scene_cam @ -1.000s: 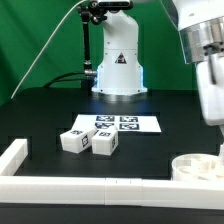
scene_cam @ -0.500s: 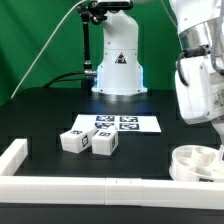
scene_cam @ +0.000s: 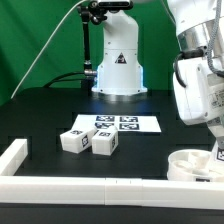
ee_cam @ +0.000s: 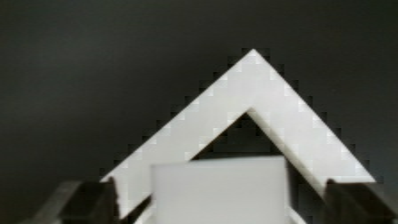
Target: Assemble stool
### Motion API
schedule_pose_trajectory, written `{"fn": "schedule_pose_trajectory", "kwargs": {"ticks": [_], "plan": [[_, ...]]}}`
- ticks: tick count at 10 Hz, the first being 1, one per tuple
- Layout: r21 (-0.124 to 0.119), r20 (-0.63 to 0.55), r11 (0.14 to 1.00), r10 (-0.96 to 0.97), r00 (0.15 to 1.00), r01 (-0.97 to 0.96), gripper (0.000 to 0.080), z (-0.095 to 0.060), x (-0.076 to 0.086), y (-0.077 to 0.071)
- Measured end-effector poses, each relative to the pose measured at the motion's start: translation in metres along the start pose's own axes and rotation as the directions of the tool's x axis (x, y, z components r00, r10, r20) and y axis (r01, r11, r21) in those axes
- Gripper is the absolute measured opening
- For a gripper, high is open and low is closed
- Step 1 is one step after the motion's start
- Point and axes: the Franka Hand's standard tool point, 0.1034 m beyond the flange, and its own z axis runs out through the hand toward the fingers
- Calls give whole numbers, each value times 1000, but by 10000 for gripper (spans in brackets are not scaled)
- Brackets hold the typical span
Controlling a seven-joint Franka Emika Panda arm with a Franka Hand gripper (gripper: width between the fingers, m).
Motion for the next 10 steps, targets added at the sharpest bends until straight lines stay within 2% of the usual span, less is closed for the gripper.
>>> {"fn": "schedule_pose_trajectory", "kwargs": {"ticks": [2, 3, 4, 8, 9, 10], "plan": [[18, 4, 990, -140, 990, 140, 643, -19, 7, -15], [12, 6, 980, -198, 980, 198, 648, -25, 11, -22], [-3, 10, 981, -196, 981, 196, 648, -27, 12, -24], [-8, 3, 974, -226, 974, 226, 649, -24, 13, -22], [-22, -14, 950, -312, 950, 312, 649, -21, 14, -21], [-23, -23, 908, -418, 908, 418, 649, -22, 22, -27]]}}
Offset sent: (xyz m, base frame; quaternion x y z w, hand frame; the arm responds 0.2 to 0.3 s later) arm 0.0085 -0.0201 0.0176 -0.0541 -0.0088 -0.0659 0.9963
